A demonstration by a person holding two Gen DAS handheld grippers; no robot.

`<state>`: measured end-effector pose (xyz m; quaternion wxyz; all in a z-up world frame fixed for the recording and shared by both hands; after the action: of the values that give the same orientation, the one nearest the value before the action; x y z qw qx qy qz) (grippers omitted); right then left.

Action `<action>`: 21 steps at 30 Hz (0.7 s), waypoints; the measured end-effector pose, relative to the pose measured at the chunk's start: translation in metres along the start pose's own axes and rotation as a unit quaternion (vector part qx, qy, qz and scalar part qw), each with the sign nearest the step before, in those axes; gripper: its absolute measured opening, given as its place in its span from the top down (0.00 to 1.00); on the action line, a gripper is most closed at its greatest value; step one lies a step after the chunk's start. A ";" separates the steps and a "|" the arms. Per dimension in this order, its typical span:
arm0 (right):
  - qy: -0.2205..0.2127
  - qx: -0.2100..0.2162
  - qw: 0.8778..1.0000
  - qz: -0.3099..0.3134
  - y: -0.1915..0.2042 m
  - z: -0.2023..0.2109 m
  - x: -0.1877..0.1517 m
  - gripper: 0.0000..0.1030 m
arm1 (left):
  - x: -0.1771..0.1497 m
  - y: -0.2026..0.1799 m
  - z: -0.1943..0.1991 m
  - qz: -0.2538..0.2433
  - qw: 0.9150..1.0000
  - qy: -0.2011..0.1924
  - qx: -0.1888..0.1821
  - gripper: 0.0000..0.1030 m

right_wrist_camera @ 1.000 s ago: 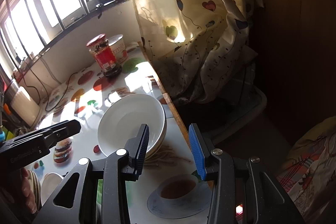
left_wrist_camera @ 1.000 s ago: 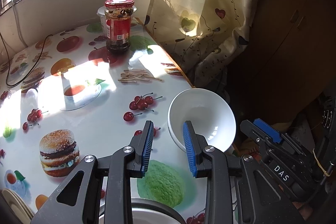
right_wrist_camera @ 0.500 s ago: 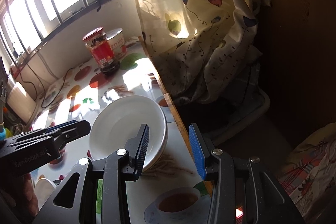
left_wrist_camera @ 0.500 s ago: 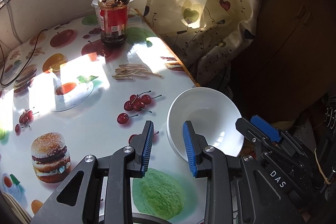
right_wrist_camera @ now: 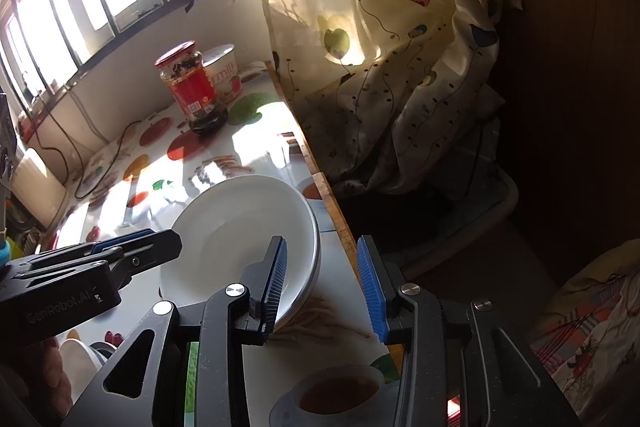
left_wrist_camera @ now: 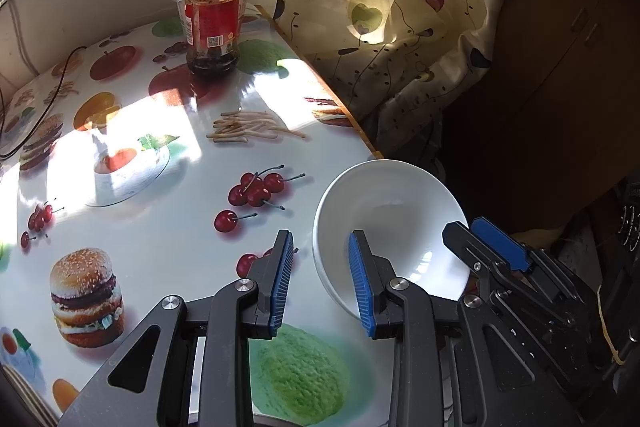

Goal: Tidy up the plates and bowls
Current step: 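Close both grippers on the rim of the blue-striped white bowl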

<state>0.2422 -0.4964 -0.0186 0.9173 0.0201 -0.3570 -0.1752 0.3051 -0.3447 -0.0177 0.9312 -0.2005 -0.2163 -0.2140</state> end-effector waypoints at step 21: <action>-0.002 0.006 1.000 0.013 0.006 -0.002 0.000 0.90 | 0.000 0.003 -0.006 0.004 1.000 0.005 0.007 0.88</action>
<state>0.2454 -0.4911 -0.0189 0.9187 0.0207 -0.3599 -0.1615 0.3083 -0.3448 -0.0233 0.9345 -0.1934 -0.2127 -0.2096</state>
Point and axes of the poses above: each gripper's, at about its wrist camera, not at the fingertips, and z roughly against the way its jaws point, y to its left, x to its top, the point moved 4 cm from there along -z, roughly the way its jaws point, and after that the axes turned 3 degrees about -x, right-handed, at the moved point
